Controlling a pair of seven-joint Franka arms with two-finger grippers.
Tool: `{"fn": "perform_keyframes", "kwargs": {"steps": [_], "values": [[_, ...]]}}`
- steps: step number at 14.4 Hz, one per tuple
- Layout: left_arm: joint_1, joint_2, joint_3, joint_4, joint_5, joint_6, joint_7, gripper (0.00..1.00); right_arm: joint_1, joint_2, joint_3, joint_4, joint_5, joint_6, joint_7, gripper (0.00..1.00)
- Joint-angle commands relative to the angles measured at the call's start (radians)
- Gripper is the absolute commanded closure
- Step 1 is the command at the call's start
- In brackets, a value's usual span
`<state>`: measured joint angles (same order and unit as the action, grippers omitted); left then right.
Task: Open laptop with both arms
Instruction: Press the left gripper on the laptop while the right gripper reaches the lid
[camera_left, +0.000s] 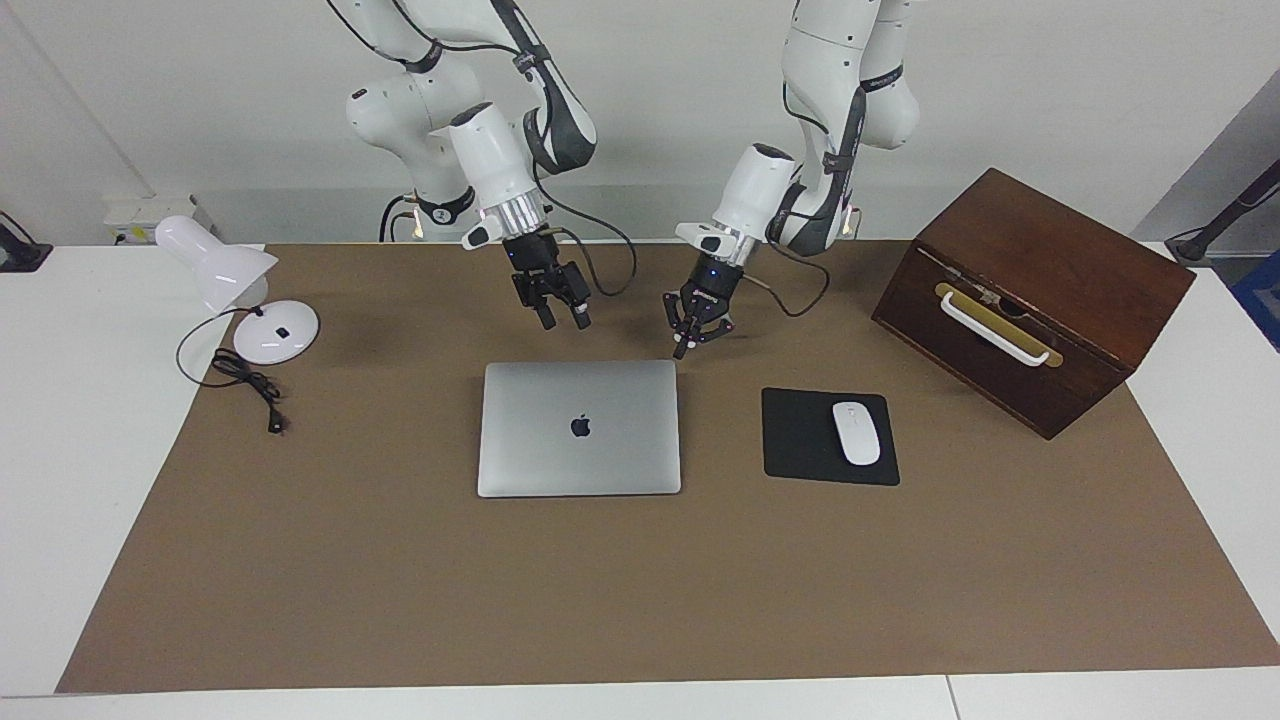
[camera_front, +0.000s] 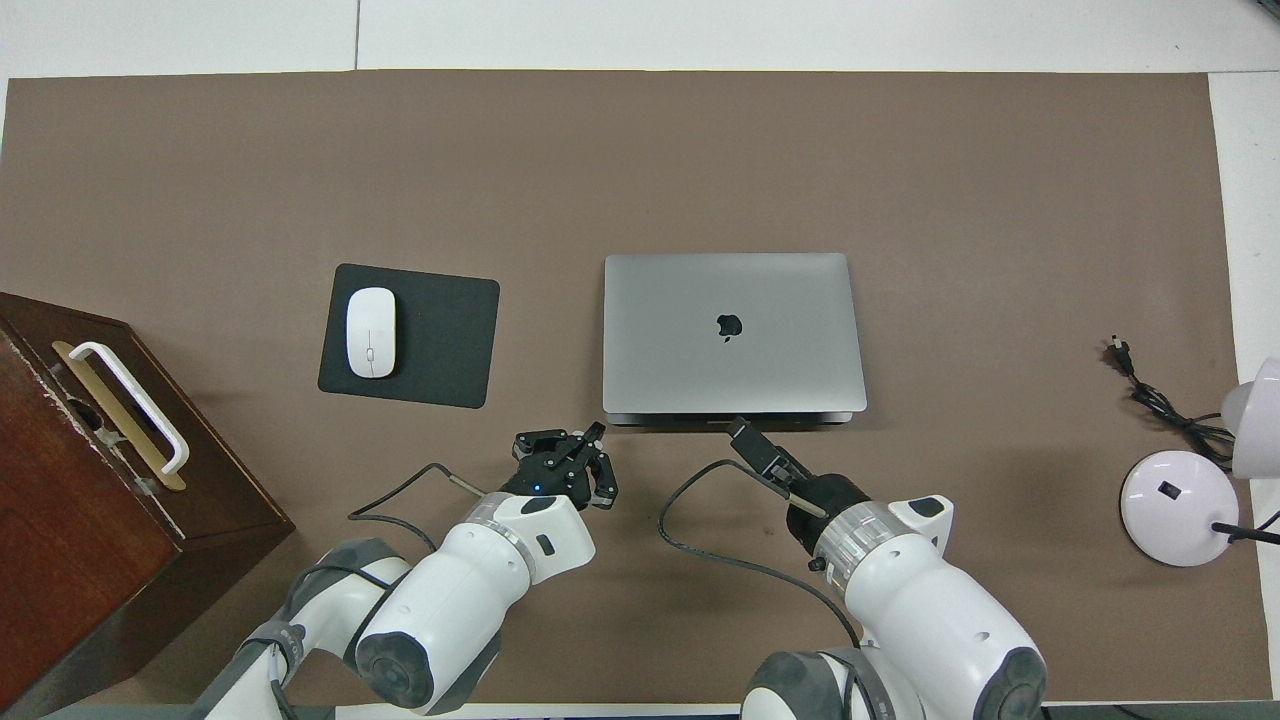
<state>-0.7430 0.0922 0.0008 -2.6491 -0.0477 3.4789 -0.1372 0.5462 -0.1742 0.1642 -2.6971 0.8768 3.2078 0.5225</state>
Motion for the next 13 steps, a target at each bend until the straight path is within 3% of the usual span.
{"fn": "perform_keyframes", "kwargs": {"steps": [1,13], "values": [[-0.027,0.049,0.016,0.04,-0.024,0.023,0.001,1.0,0.006,0.03,0.004,0.022,0.025,0.026,0.002,0.0],[-0.019,0.165,0.019,0.149,-0.031,0.025,0.002,1.0,0.003,0.07,0.004,0.051,0.025,0.023,0.001,0.0]]}}
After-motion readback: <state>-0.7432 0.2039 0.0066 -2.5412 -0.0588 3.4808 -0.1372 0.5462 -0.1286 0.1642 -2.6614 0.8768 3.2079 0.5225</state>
